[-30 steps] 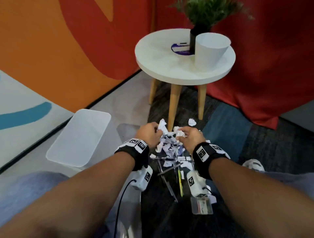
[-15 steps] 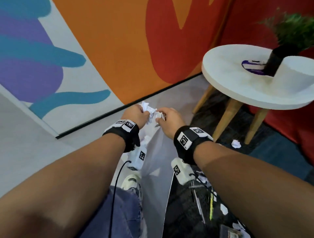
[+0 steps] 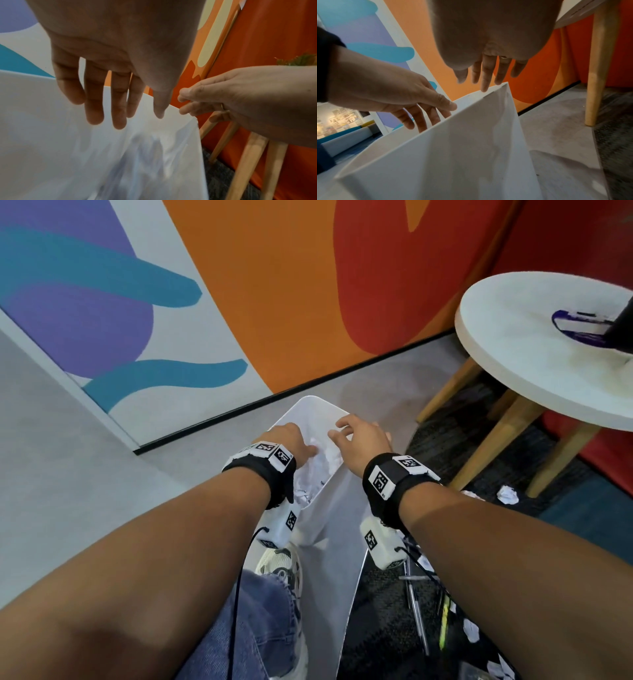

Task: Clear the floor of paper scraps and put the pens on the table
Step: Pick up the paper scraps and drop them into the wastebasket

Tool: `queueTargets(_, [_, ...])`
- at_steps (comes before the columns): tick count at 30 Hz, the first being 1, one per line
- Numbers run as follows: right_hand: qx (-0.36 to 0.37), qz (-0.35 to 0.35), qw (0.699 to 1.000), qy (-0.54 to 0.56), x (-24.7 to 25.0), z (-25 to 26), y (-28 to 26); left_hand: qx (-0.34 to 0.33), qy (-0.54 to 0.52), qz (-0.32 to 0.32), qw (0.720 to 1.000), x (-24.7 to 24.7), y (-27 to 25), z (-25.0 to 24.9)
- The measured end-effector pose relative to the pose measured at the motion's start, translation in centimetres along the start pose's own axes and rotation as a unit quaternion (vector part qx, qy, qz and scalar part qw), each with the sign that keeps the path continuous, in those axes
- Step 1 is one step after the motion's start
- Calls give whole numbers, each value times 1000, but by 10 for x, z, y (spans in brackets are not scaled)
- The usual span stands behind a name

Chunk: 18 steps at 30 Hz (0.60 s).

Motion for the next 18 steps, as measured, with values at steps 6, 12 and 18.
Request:
queueTargets(6, [3, -32, 999, 11, 17, -15, -13, -54, 25, -51, 997, 12, -16, -43])
queueTargets(12, [-34, -79, 996, 26, 47, -62, -47, -171, -7, -116, 978, 15, -60, -126])
queueTargets(18, [-148, -106, 980, 83, 65, -161, -100, -261, 60, -42, 962, -56, -74, -209])
Point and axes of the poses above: each hand's wrist, its own y-axis towards the middle knuckle, its own x-axis out of the back of the hand, z = x × y, the point moved 4 cm from there along y, towards the middle knuckle, and after that the axes turned 14 degrees about z, right-handed, at the moved point
